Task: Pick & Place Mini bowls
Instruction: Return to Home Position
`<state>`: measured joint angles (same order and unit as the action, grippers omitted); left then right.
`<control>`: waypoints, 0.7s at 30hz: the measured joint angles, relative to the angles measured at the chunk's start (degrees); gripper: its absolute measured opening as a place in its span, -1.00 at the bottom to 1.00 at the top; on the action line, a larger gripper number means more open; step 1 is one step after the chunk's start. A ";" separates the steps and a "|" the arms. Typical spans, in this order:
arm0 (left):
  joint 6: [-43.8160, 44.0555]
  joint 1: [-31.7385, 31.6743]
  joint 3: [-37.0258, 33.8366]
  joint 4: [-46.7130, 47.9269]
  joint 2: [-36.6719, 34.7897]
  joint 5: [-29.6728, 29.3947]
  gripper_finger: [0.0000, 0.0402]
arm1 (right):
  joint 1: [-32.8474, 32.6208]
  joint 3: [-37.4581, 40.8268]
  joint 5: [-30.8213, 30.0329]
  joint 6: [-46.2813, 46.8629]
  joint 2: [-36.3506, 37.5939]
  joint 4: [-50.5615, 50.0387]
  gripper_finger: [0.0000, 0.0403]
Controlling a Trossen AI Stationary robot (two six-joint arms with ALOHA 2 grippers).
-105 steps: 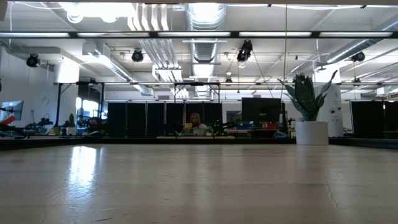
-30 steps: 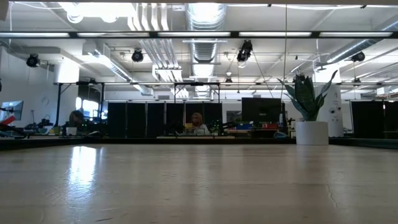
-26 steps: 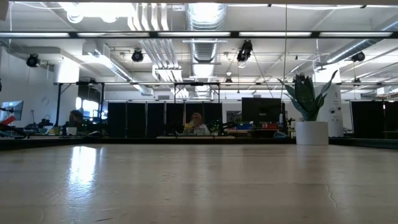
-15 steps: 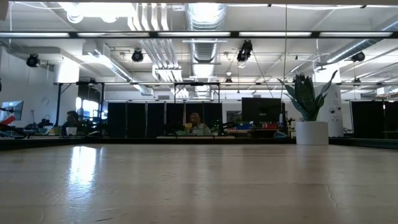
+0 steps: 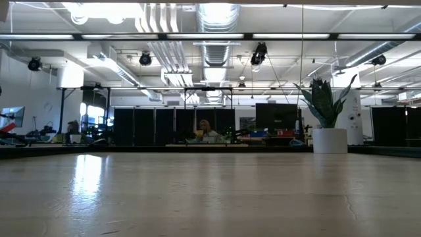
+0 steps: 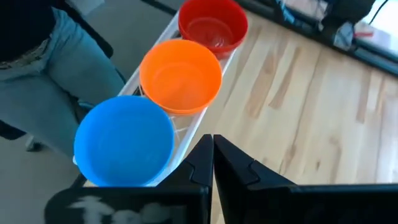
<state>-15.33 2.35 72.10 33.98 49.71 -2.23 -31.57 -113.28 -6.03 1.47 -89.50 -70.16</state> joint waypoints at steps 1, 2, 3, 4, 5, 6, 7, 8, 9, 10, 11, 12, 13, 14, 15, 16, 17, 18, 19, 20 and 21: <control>0.00 0.00 -0.41 0.19 -0.97 -0.12 -1.00 | 0.02 0.16 0.01 -0.58 0.81 0.13 -0.96; 0.00 -0.02 -0.80 0.19 -1.89 -0.14 -1.00 | 0.20 0.53 0.01 -0.83 1.79 0.50 -0.96; 0.00 -0.02 -1.18 0.31 -2.92 -0.14 -1.00 | 0.32 1.13 0.01 -0.79 2.84 1.01 -0.96; 0.00 -0.02 -1.37 1.05 -3.83 -0.13 -1.00 | 0.35 1.90 -0.01 -0.35 3.98 1.80 -0.96; -0.05 -0.02 -1.58 1.96 -4.76 -0.14 -1.00 | 0.37 2.79 0.01 0.08 5.36 2.73 -0.96; -0.04 0.00 -1.86 2.53 -5.60 -0.13 -1.00 | 0.41 4.12 0.00 0.73 6.80 3.83 -0.96; 0.05 0.00 -2.24 2.86 -6.48 -0.14 -1.00 | 0.42 5.54 -0.01 1.27 8.26 4.87 -0.96; 0.46 0.00 -2.68 3.09 -7.52 -0.16 -1.00 | 0.41 7.14 -0.01 1.33 9.83 6.16 -0.96; 0.58 0.00 -3.37 3.10 -8.48 -0.16 -1.00 | 0.39 9.07 0.00 1.36 11.57 7.76 -0.96; 0.87 -0.01 -4.15 2.99 -9.45 -0.17 -1.00 | 0.35 11.01 0.01 1.38 13.19 9.04 -0.96; 0.92 0.00 -5.03 2.97 -10.51 -0.18 -1.00 | 0.34 13.10 0.01 1.38 14.97 10.49 -0.96; 0.94 0.00 -6.04 3.02 -11.69 -0.19 -1.00 | 0.34 15.26 0.01 1.40 16.75 12.01 -0.96; 0.96 -0.01 -7.06 3.04 -12.73 -0.19 -1.00 | 0.35 17.41 -0.01 1.45 18.57 13.68 -0.96; 1.07 0.00 -7.98 2.87 -13.86 -0.23 -1.00 | 0.35 19.50 -0.01 1.49 20.45 15.30 -0.96; 1.36 0.00 -8.93 2.34 -14.96 -0.27 -1.00 | 0.35 21.48 -0.01 1.56 22.23 16.73 -0.96; 1.63 0.00 -9.72 1.74 -16.00 -0.27 -1.00 | 0.35 23.38 -0.04 1.78 24.12 18.28 -0.96; 2.00 -0.01 -10.42 1.44 -17.08 -0.27 -1.00 | 0.35 25.13 -0.04 1.90 25.92 19.55 -0.96; 2.24 0.00 -11.02 1.42 -18.17 -0.27 -1.00 | 0.35 26.87 -0.16 2.09 27.74 20.72 -0.96; 2.42 0.00 -11.62 1.19 -19.18 -0.28 -1.00 | 0.35 28.56 -0.17 2.23 29.51 21.98 -0.96; 2.50 0.00 -12.19 0.85 -20.24 -0.27 -1.00 | 0.35 30.17 -0.17 2.21 31.23 23.28 -0.96; 2.56 0.00 -12.73 0.54 -21.33 -0.27 -1.00 | 0.35 31.75 -0.17 2.12 32.97 24.48 -0.96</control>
<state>-12.77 2.35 59.37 34.52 28.38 -2.50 -31.22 -81.53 -6.20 3.59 -56.53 -45.68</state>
